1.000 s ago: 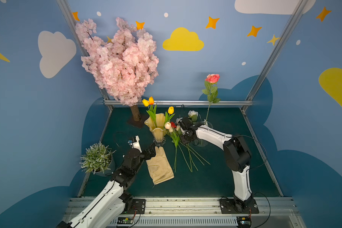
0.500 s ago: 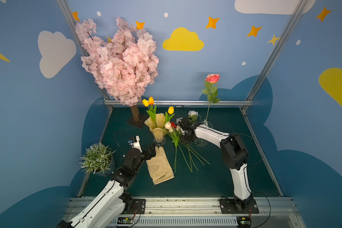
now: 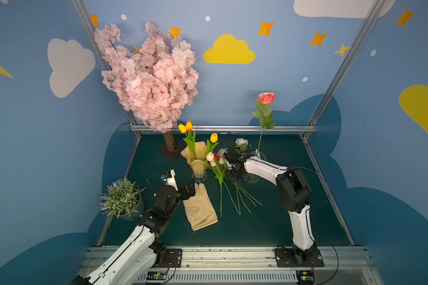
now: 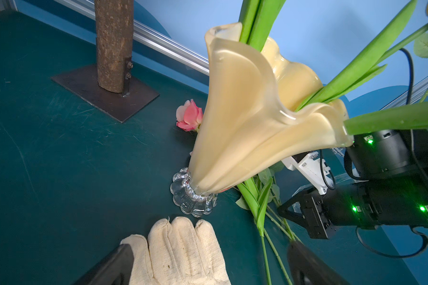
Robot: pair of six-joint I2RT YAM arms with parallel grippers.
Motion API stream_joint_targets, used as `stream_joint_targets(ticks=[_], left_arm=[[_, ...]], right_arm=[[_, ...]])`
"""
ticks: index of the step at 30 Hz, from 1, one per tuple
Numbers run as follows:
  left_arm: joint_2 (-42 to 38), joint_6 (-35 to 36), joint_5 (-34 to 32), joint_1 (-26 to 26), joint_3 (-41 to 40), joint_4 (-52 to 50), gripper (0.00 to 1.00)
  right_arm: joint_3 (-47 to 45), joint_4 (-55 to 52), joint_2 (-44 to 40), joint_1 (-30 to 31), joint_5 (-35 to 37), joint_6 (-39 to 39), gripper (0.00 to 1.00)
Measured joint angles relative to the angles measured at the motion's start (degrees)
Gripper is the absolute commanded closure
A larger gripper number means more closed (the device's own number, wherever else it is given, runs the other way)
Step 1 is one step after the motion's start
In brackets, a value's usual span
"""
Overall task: Arrange the flowers in different vases according to their variety
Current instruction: Pick up the flower at the center of the board.
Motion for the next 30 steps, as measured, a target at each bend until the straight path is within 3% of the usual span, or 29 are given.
stream_joint_targets(ticks=[7, 18, 24, 30], left_arm=[[-0.4, 0.0, 0.2, 0.0, 0.0, 0.0, 0.00], [-1.3, 0.0, 0.2, 0.0, -0.3, 0.1, 0.00], [-1.3, 0.0, 1.1, 0.0, -0.3, 0.1, 0.00], [-1.2, 0.0, 2.3, 0.0, -0.3, 0.1, 0.00]], right_arm=[[-9.6, 4.5, -15.0, 0.3, -1.9, 0.6, 1.00], [-22.2, 22.7, -38.4, 0.4, -5.6, 1.3, 1.00], [-30.5, 36.4, -48.5, 0.4, -4.2, -0.8, 1.00], [-30.3, 44.8, -53.9, -1.5, 0.6, -7.1, 1.00]])
